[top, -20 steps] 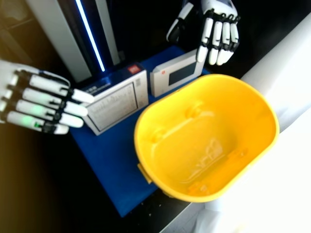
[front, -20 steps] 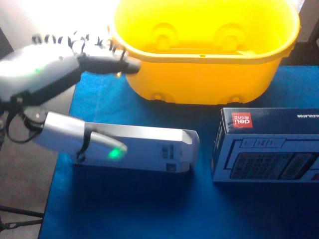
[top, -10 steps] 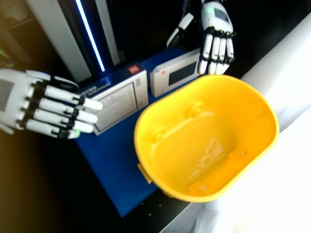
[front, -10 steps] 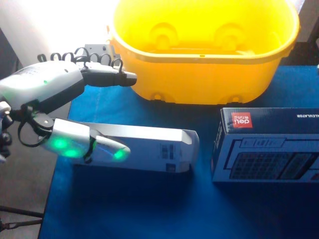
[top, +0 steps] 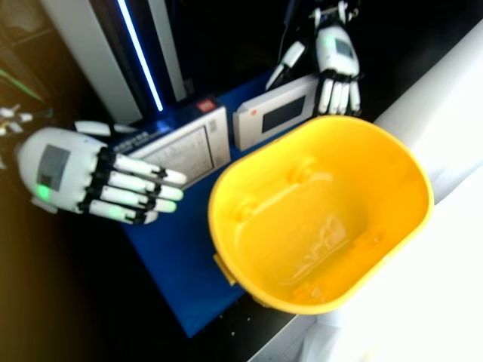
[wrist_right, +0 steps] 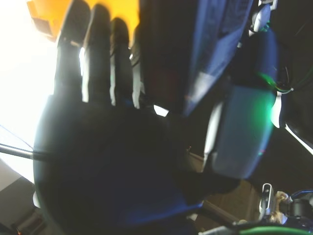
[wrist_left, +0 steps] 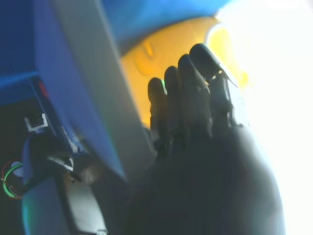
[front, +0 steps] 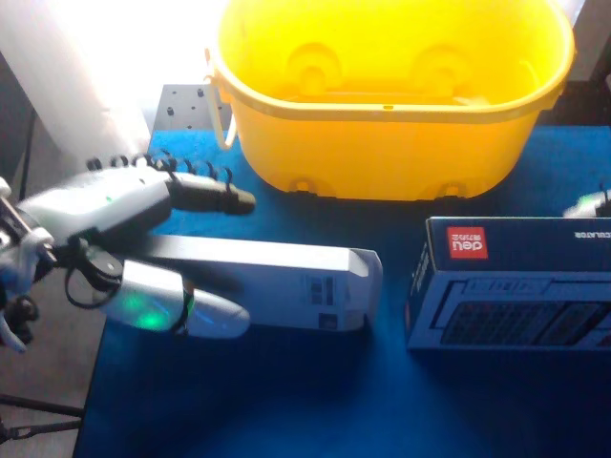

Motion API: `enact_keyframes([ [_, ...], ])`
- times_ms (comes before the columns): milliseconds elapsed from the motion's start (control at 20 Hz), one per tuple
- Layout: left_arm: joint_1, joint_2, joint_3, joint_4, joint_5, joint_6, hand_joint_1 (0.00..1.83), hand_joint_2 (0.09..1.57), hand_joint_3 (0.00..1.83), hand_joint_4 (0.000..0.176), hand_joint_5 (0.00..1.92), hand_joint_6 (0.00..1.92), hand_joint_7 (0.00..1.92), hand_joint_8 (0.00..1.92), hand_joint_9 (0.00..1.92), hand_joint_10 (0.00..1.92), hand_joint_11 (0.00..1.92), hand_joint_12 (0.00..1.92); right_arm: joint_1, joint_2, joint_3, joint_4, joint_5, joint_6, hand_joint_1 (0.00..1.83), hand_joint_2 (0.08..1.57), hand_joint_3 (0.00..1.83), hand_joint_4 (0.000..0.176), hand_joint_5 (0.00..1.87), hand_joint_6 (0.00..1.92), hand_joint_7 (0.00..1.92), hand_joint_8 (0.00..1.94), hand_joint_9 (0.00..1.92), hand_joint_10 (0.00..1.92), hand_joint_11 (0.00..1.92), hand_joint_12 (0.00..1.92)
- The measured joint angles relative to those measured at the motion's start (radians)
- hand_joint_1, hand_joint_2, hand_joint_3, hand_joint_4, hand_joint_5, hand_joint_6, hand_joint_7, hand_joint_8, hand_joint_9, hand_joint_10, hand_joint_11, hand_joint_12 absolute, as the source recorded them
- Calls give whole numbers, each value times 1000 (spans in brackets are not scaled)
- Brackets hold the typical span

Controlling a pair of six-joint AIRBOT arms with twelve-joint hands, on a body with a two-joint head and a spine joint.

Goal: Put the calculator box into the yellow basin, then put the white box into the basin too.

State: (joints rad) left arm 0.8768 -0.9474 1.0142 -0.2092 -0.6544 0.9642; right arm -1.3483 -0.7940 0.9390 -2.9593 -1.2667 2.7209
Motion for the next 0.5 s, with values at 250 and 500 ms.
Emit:
enact_keyframes([
  [250,21,-34,32,-64,-41,-13,1177,1149,0,13,906,850,820,992,799,456,354,1578,4,-13,3,0,-10,1,1368,1126,0,0,928,1043,948,1020,884,1319,790,1674],
  [500,85,-10,6,-15,-122,-164,1350,1161,2,0,871,981,895,1193,824,1457,652,1694,4,-12,3,-2,-6,33,1379,1122,1,0,840,1002,969,1009,980,1258,942,1530],
])
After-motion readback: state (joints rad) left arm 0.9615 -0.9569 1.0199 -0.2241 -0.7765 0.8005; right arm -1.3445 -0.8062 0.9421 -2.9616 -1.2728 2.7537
